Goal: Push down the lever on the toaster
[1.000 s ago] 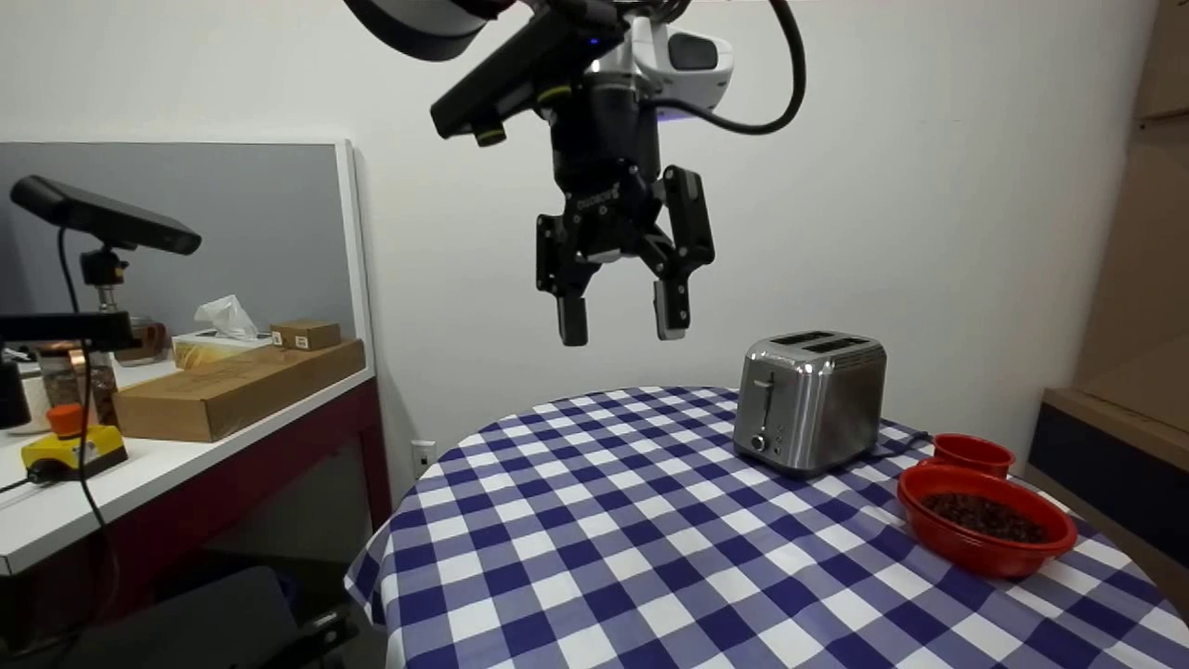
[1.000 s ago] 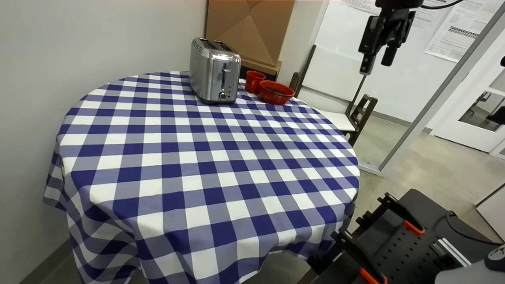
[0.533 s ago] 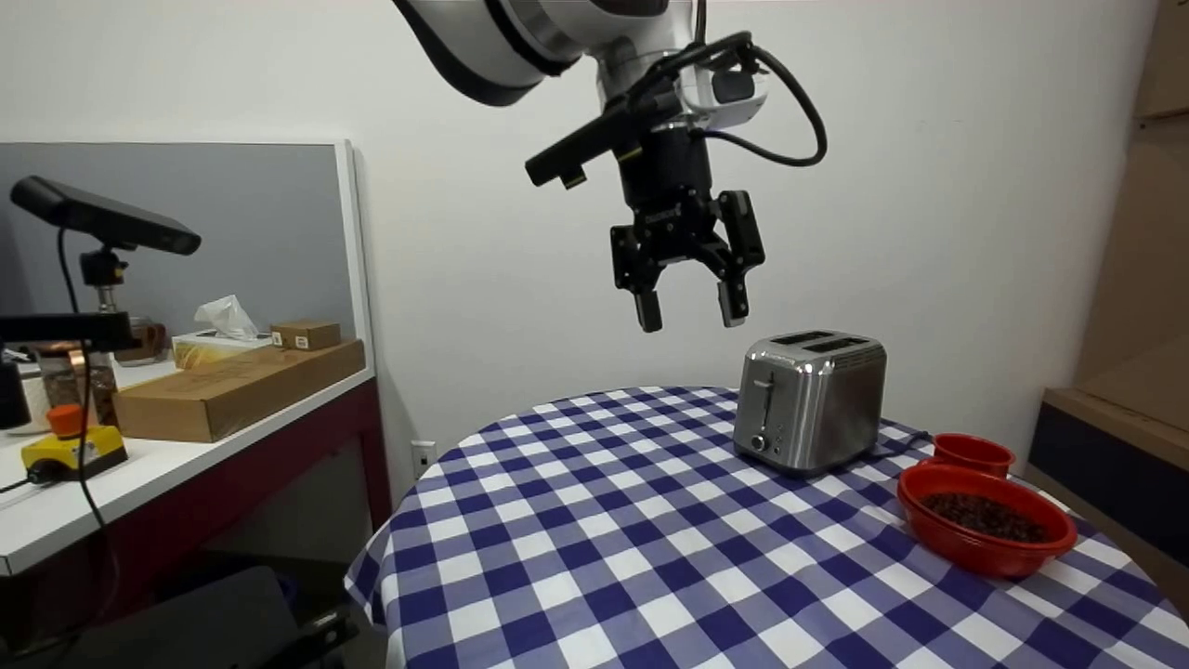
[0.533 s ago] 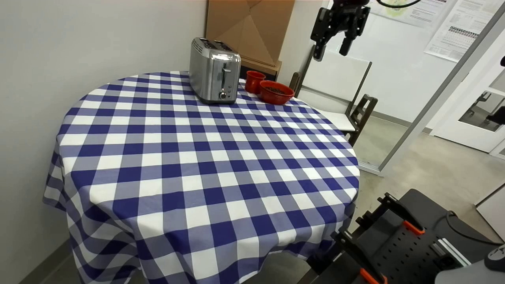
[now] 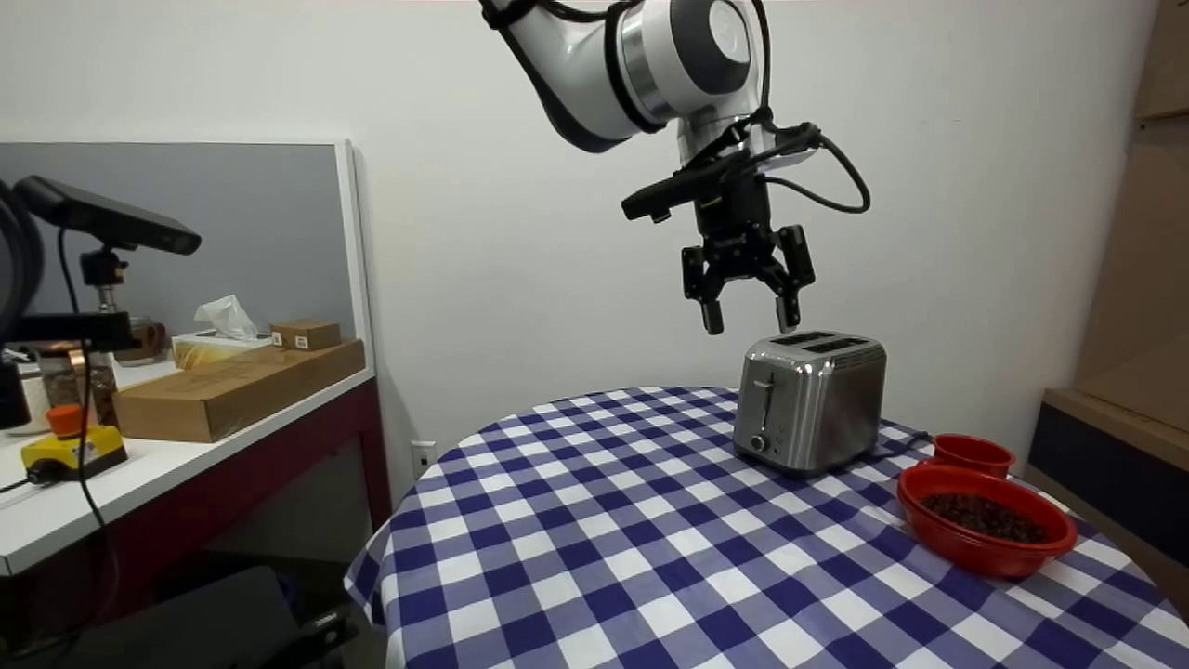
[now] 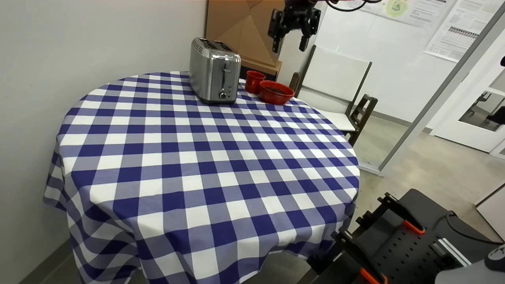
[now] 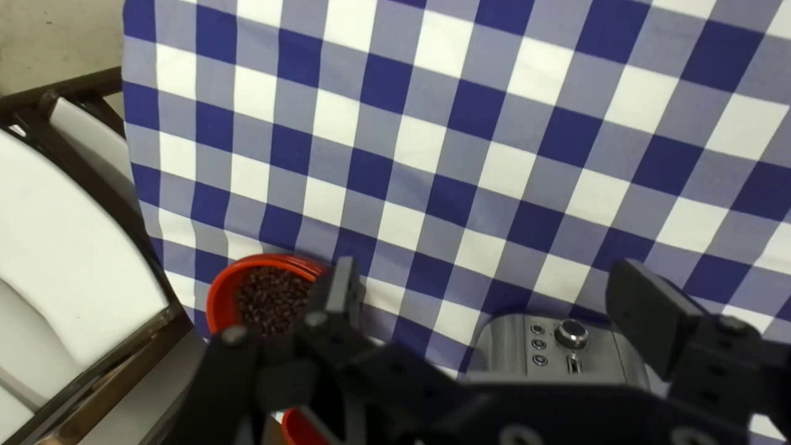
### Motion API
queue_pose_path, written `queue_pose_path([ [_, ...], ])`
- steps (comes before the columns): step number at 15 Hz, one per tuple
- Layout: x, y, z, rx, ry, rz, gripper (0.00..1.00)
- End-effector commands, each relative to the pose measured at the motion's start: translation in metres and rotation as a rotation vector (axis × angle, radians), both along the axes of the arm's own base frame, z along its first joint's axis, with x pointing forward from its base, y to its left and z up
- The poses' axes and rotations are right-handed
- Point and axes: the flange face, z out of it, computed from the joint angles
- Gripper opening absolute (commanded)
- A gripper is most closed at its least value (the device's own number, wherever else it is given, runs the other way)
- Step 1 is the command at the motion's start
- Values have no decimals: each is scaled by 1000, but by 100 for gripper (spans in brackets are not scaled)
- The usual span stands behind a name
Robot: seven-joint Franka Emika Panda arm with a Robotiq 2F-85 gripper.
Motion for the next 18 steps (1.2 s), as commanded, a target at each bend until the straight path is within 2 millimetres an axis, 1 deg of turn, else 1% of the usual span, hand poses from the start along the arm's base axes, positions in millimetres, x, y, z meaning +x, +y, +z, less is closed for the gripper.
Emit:
queue_pose_path([
  [1, 46, 20, -2, -17, -28, -23, 73],
  [3, 62, 30, -8, -12, -56, -32, 72],
  [5, 75, 37, -16, -13, -75, -40, 58],
  [6, 80, 39, -22, -13, -85, -39, 49],
  [7, 85, 40, -26, -11, -96, -40, 42],
  [8, 91, 41, -32, -8, -116, -36, 33],
  [10, 101, 43, -41, -3, -166, -35, 20],
  [11, 105, 44, -45, 0, -188, -34, 11],
  [12, 109, 45, -52, 0, -216, -27, 5],
  [13, 112, 46, -56, 3, -240, -27, 0],
  [18, 123, 56, -84, 15, -332, -8, 0],
])
